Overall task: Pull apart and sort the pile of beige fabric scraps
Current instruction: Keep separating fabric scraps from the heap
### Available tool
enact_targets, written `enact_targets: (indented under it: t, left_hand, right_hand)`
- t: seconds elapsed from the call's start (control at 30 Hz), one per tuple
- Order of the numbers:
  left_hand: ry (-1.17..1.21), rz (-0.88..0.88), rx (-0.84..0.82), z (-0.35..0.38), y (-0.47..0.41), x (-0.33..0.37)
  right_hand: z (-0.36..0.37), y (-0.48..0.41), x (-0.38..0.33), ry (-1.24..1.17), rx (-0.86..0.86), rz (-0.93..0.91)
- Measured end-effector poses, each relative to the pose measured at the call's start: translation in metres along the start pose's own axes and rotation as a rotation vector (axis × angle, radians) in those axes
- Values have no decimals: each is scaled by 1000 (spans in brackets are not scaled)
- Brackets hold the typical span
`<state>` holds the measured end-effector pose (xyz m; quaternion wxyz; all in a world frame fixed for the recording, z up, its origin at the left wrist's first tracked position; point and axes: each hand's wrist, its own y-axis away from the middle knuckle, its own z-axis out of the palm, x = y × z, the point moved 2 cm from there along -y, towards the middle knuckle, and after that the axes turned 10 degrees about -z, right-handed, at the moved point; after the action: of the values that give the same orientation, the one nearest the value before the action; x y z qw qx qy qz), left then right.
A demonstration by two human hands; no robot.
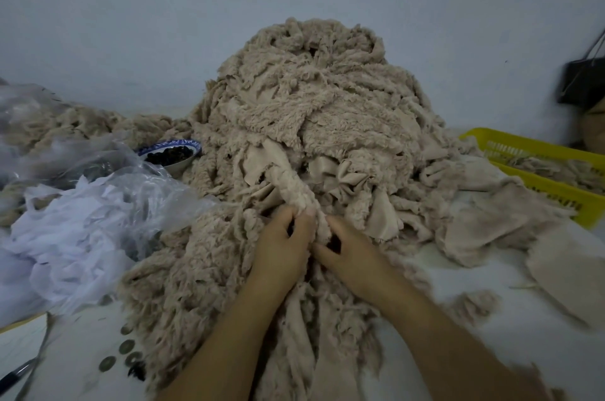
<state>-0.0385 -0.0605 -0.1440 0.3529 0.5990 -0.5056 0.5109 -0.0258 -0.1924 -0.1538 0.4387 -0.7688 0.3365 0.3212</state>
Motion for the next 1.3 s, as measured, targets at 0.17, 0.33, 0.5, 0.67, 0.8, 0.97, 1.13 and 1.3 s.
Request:
enact_targets:
  t: [0.17, 0.33, 0.5, 0.67, 0.8, 0.97, 1.13, 1.3]
  left_hand:
    - [222, -141, -115, -1, -2, 0]
    - [590, -351, -452, -7, -5, 3]
    - [698, -276, -636, -10, -6, 4]
    - [1078, -330, -400, -26, -16, 2]
    - [1246, -408, -54, -41, -27, -6]
    - [67, -203, 355, -40, -20, -7]
    - [-184, 305, 51, -11, -1, 13]
    - [-115, 109, -445, 17, 15, 2]
  right_hand:
    - [-3, -1, 0, -187, 146, 103]
    - [-23, -5, 12, -691, 493, 315]
    - [-33, -6, 15, -839, 504, 285]
    - [-29, 1, 14, 38, 159, 223]
    - [-20, 5, 15, 357, -310, 221]
    - [-26, 0, 4, -82, -27, 180]
    - [-39, -5, 2, -849, 368, 333]
    - [-33, -7, 5, -885, 430, 307]
